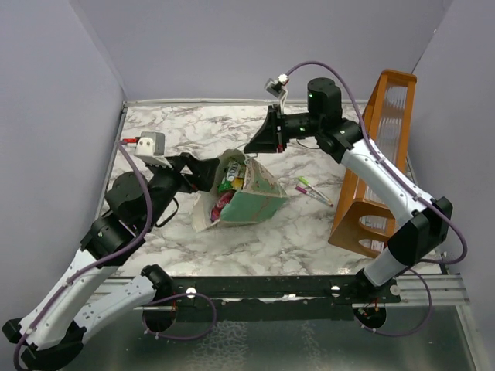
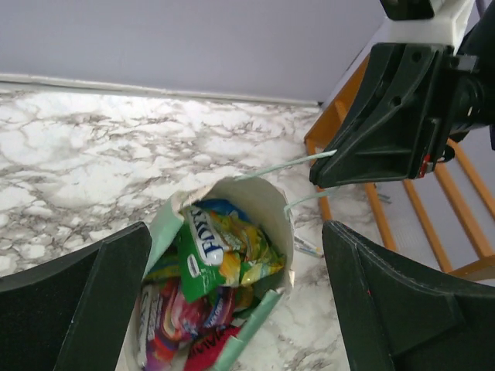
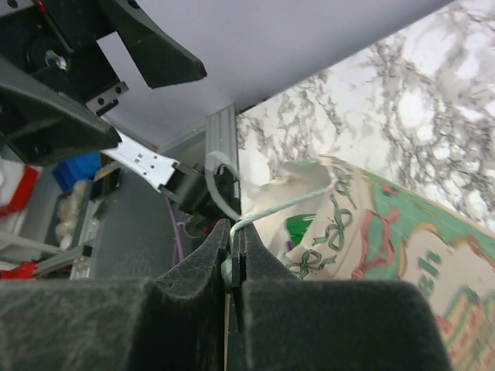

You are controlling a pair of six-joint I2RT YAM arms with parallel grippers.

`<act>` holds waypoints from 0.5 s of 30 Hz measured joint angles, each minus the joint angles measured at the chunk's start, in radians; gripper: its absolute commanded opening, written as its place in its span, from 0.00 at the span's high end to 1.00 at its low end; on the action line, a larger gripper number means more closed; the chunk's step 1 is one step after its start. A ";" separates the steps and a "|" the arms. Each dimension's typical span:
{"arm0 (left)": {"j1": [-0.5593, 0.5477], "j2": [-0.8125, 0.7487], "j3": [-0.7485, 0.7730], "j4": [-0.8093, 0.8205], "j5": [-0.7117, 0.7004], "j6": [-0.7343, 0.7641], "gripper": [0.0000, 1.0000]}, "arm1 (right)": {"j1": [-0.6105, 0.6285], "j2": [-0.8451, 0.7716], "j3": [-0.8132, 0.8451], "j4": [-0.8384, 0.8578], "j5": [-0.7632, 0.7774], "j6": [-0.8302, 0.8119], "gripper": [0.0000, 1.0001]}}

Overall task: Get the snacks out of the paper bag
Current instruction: Adjust the paper bag at the center of the board.

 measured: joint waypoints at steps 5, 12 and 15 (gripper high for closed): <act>0.001 -0.048 -0.077 0.076 0.054 -0.027 0.12 | 0.001 -0.117 -0.082 -0.070 0.129 -0.090 0.99; 0.001 -0.025 -0.233 0.098 0.217 -0.092 0.25 | -0.004 -0.208 -0.161 -0.077 0.274 -0.163 0.99; 0.001 -0.016 -0.271 0.107 0.305 -0.101 0.26 | -0.005 -0.208 -0.170 -0.074 0.280 -0.166 0.99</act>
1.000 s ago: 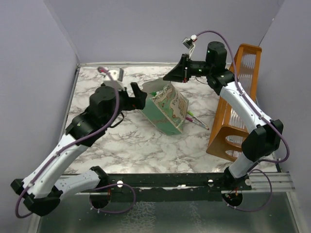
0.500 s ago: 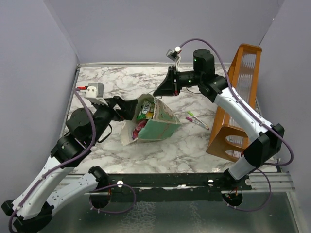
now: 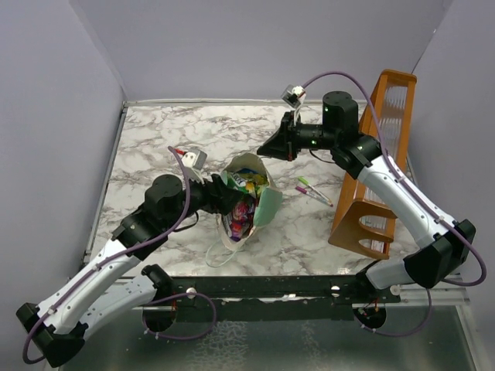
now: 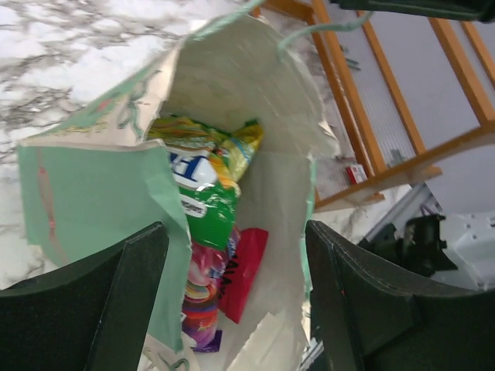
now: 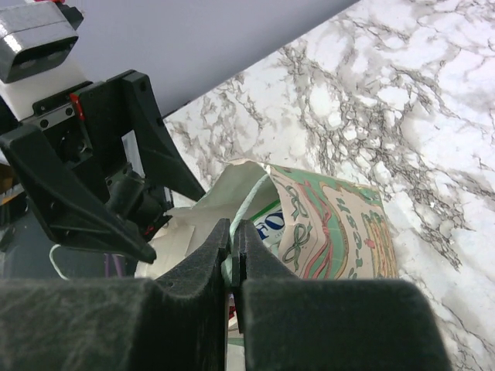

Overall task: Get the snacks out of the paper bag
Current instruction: Adjust the paper bag at the center of the board.

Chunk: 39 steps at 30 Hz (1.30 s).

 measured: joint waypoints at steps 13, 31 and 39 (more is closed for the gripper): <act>-0.001 0.093 0.110 0.019 0.159 0.089 0.19 | 0.000 -0.039 -0.017 0.003 0.105 -0.023 0.99; -0.001 0.150 0.126 0.075 0.159 0.097 0.18 | -0.141 0.178 0.332 -0.212 0.201 -0.340 0.99; -0.001 0.143 0.126 0.071 0.158 0.107 0.16 | -0.230 0.422 0.674 -0.393 -0.007 -0.459 0.99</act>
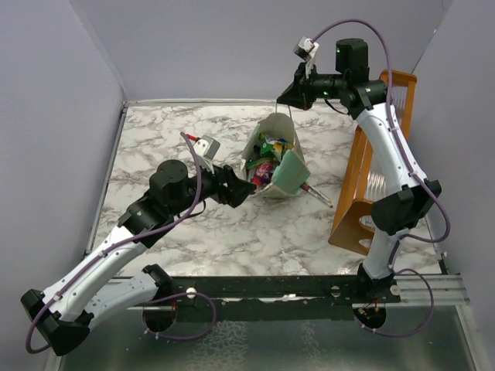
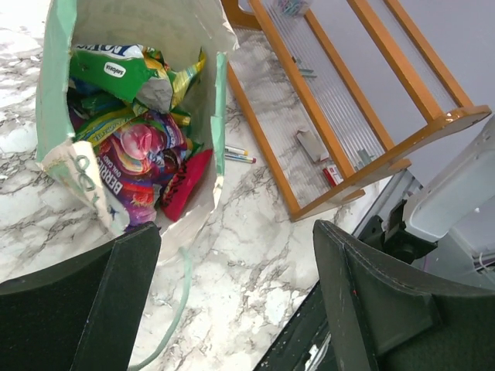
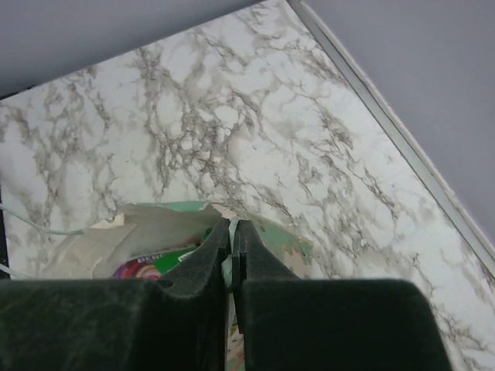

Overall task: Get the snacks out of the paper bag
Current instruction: Adjust the paper bag at the center of the board, then take out the snack from the paper bag.

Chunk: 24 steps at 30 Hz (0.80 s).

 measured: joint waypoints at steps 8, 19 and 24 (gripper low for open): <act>0.000 -0.014 0.000 -0.001 -0.009 0.004 0.15 | 0.080 0.040 0.010 -0.011 -0.139 -0.018 0.99; 0.000 0.122 0.008 -0.002 0.040 0.019 0.37 | 0.119 -0.216 -0.457 0.275 -0.227 0.219 0.99; -0.003 0.222 0.045 0.004 0.045 -0.011 0.40 | 0.119 -0.261 -0.502 0.366 -0.227 0.303 0.99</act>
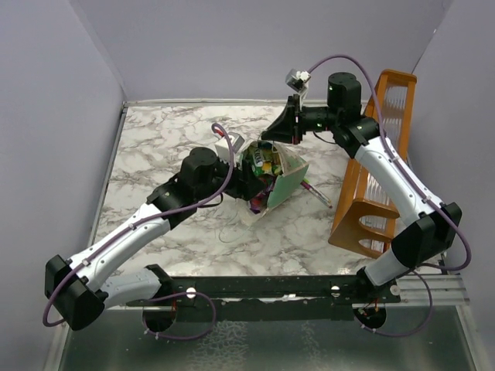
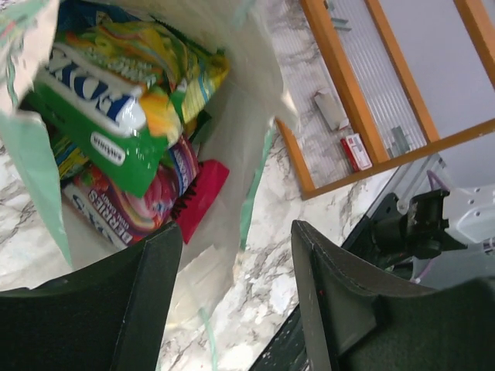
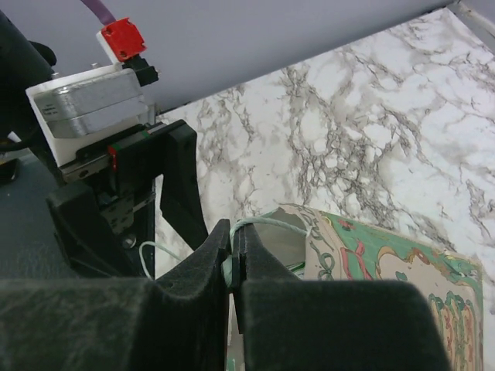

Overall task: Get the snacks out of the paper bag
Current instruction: Take out the snack from the paper bag.

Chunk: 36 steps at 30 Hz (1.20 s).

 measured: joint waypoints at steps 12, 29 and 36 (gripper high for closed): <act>-0.125 0.080 0.027 0.043 -0.278 0.034 0.48 | 0.000 -0.066 -0.117 0.118 0.010 0.117 0.99; -0.182 0.353 0.171 0.086 -0.593 0.183 0.52 | -0.022 -0.100 -0.166 0.157 0.061 0.139 0.99; -0.187 0.360 0.148 0.121 -0.618 0.193 0.57 | -0.024 -0.139 -0.212 0.162 0.113 0.132 0.99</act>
